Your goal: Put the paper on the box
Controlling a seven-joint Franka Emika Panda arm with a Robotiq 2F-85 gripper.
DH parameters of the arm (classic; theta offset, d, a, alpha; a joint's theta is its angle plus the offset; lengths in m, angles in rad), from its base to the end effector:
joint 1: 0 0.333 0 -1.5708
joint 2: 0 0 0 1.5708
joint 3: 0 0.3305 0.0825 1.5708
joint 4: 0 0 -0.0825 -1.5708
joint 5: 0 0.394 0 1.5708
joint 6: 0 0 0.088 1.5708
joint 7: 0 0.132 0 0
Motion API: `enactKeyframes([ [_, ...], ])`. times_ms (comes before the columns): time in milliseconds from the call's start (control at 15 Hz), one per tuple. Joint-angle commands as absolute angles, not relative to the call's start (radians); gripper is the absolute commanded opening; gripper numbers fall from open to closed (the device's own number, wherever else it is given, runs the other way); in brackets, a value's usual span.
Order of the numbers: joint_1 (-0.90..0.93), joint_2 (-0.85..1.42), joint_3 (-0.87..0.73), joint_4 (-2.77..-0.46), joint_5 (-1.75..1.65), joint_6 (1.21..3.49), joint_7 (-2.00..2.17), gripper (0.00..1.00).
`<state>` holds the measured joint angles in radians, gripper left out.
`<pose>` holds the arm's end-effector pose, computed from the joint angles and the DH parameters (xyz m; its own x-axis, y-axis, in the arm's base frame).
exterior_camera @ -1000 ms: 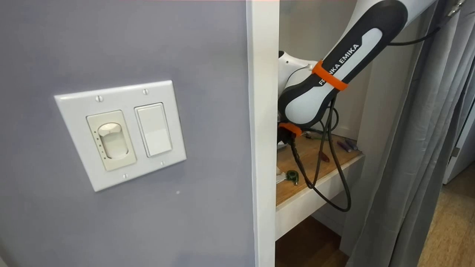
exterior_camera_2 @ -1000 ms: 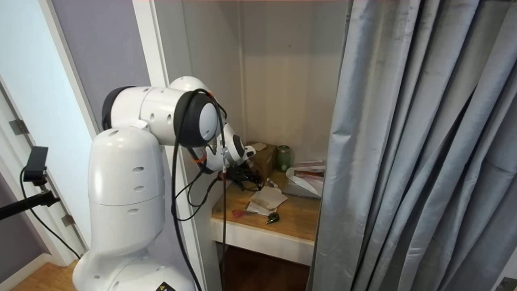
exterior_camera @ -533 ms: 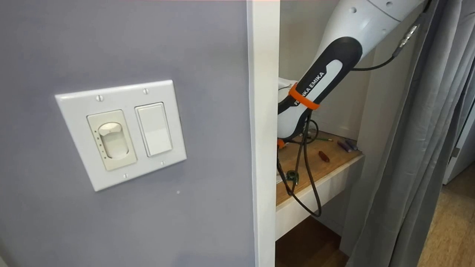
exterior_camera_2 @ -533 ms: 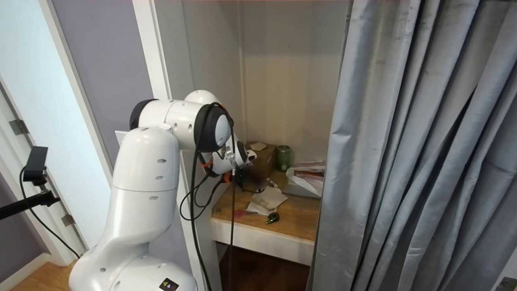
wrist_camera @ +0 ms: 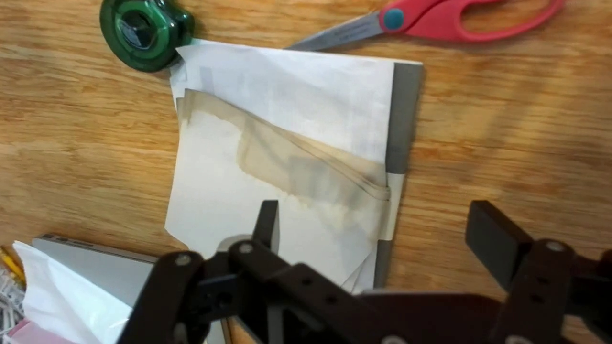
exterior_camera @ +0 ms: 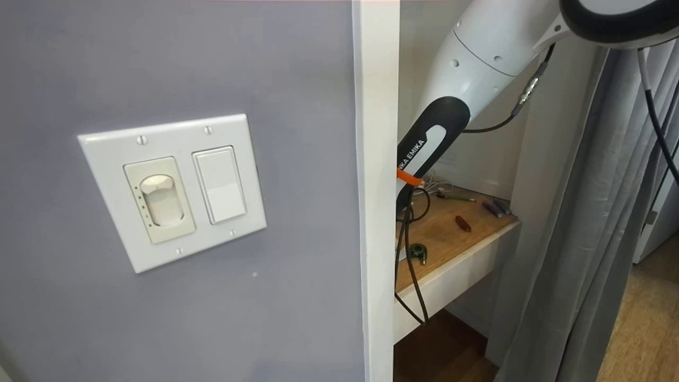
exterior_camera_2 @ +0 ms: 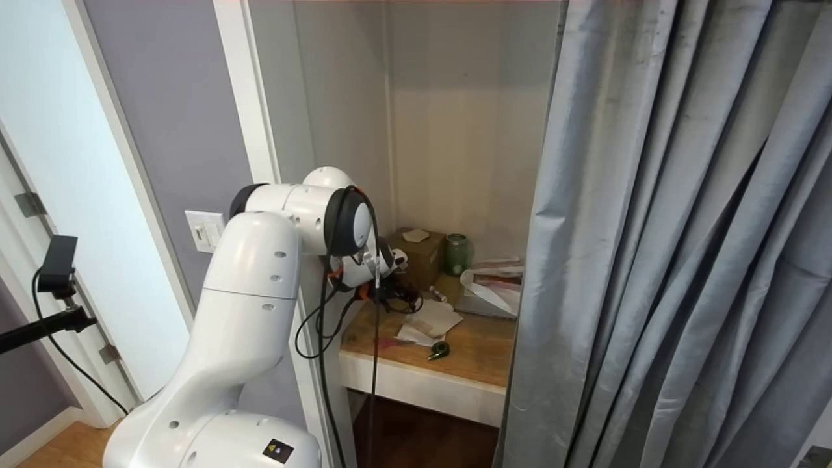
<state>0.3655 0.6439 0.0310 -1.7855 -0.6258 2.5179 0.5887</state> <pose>0.6332 0.2600 0.1806 0.9264 0.3180 0.2016 0.2484 -0.9186 0.3075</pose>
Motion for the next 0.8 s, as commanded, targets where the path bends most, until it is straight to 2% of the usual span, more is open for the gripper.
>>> enactKeyframes([
  [0,0.407,0.719,-0.009,-1.695,-0.585,2.497,0.571,1.0],
  [733,0.419,0.825,-0.04,-1.615,-0.533,2.505,0.533,1.0],
])
